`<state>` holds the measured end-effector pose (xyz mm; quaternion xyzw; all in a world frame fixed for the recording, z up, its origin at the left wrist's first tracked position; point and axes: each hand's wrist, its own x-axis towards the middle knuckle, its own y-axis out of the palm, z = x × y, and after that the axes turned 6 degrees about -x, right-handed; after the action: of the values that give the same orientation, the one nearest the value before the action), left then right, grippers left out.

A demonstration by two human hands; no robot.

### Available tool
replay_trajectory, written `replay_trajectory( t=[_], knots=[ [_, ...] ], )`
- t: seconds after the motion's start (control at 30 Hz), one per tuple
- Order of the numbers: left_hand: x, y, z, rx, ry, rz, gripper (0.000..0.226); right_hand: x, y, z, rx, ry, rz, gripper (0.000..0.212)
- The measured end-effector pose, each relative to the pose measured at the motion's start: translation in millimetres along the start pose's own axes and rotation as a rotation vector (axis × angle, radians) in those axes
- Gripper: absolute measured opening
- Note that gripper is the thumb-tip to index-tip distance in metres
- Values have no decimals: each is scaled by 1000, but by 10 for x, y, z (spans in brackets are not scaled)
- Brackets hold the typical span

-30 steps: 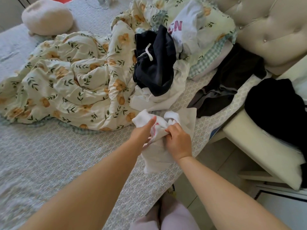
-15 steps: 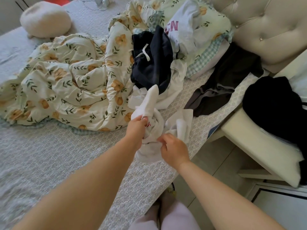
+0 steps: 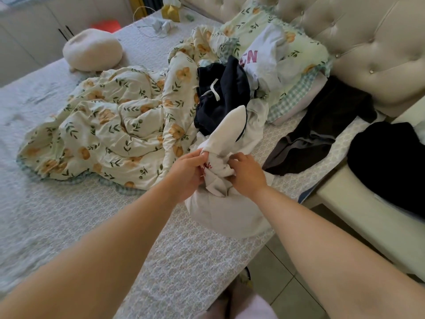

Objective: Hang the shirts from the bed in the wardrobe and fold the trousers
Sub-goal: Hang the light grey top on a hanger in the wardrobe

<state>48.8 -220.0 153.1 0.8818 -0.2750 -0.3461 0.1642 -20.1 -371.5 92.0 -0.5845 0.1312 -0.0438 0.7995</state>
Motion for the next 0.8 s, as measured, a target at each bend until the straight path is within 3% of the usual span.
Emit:
replay_trajectory(
  t=[0.1, 0.2, 0.3, 0.4, 0.63, 0.73, 0.8],
  knots=[
    [-3, -28, -65, -93, 91, -90, 22, -8, -45, -5, 101, 150, -193, 6],
    [39, -51, -58, -115, 178, -276, 21, -41, -99, 13, 269, 280, -417, 16],
    [111, -23, 23, -78, 198, -464, 18, -158, -99, 31, 340, 250, -502, 19],
    [165, -15, 131, -94, 160, -516, 17, -352, 48, -11, 335, 185, -394, 17],
    [169, 8, 350, -76, 105, -425, 21, -622, 276, -91, 228, 67, 103, 32],
    [168, 12, 352, -125, 102, -388, 24, -586, 202, -126, 353, 148, 246, 21],
    [181, 14, 342, -186, 92, -356, 27, -539, 138, -135, 602, 285, 297, 21]
  ],
)
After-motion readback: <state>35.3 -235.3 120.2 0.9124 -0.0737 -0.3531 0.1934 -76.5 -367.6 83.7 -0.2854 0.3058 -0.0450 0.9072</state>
